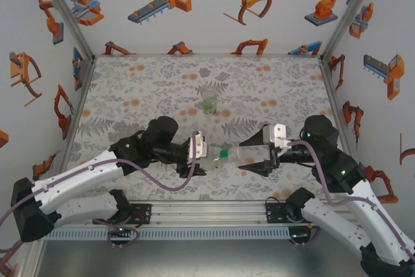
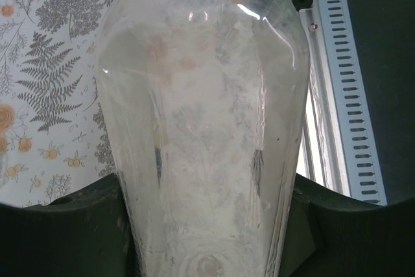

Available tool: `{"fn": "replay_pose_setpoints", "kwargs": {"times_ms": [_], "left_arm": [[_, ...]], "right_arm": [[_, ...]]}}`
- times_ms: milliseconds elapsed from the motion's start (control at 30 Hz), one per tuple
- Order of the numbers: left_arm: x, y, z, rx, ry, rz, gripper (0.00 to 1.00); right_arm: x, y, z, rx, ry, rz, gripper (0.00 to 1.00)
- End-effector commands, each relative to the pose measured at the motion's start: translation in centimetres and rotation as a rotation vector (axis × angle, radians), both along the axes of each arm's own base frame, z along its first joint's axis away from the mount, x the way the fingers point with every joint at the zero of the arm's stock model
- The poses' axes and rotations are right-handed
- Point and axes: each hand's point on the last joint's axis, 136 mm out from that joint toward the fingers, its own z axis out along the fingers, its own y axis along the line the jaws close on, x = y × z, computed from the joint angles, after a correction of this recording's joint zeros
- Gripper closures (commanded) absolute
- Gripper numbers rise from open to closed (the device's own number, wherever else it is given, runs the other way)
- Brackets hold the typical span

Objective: Screw on the bottle caps

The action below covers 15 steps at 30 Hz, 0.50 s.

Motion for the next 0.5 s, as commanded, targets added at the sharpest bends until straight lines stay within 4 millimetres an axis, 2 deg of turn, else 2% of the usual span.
{"fn": "replay_pose_setpoints", "kwargs": {"times_ms": [0, 300, 467], "left_arm": [[-0.65, -0.57, 2.21, -0.057, -0.009, -0.045, 1.0], [-0.68, -0.89, 2.0, -0.049, -0.005, -0.052, 1.0], [-0.61, -1.13, 1.71, -0.04, -0.001, -0.054, 1.0]], "right_arm": [[0.65, 0.29, 0.04, 0.008, -0.04, -0.009, 0.42], [0.53, 0.09, 0.21, 0.01, -0.04, -0.017, 0.51], [0.24, 0.1, 0.1, 0.007, -0.03, -0.002, 0.64]]}}
